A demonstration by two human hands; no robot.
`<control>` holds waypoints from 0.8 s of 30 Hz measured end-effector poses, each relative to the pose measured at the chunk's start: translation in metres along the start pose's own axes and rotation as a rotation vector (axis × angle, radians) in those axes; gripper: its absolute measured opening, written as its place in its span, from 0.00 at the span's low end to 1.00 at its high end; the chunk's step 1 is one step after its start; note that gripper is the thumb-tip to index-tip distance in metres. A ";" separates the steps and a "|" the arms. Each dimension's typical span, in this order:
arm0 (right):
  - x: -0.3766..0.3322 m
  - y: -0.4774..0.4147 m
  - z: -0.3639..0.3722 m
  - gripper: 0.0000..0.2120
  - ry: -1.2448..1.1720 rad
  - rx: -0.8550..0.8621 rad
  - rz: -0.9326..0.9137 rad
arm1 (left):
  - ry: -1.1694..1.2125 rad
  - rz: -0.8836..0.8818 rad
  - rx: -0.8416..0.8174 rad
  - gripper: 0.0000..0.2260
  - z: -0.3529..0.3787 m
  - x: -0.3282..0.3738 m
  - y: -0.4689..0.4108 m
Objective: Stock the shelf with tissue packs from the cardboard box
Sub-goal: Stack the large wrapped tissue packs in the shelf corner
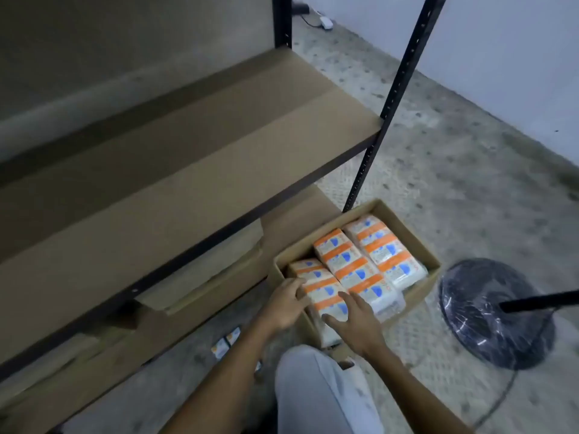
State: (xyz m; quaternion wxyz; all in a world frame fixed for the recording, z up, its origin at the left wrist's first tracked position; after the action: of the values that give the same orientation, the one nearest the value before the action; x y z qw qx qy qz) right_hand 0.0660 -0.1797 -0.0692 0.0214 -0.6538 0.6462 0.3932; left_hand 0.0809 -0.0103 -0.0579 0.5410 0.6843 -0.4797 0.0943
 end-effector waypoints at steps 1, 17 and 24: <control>0.004 -0.008 0.007 0.37 0.033 0.009 -0.008 | -0.013 0.029 0.007 0.22 0.004 -0.003 -0.012; 0.031 -0.033 0.042 0.28 0.468 0.496 -0.189 | -0.604 0.490 0.011 0.28 0.062 -0.045 -0.093; 0.033 -0.030 0.032 0.26 0.361 0.439 -0.241 | -0.464 0.572 0.080 0.29 0.063 -0.039 -0.079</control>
State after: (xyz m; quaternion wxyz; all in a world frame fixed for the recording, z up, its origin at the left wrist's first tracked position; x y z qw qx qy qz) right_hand 0.0719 -0.1855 -0.1237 0.0936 -0.7648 0.6267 0.1163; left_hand 0.0952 -0.0447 -0.1598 0.3423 0.5465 -0.7574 0.1026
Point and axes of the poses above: each hand's wrist, its own y-axis away from the middle knuckle, its own z-axis out of the palm, x = y × z, the point moved 10 cm from there along -y, towards the middle knuckle, and after that the axes turned 6 degrees about -z, right-handed, at the moved point
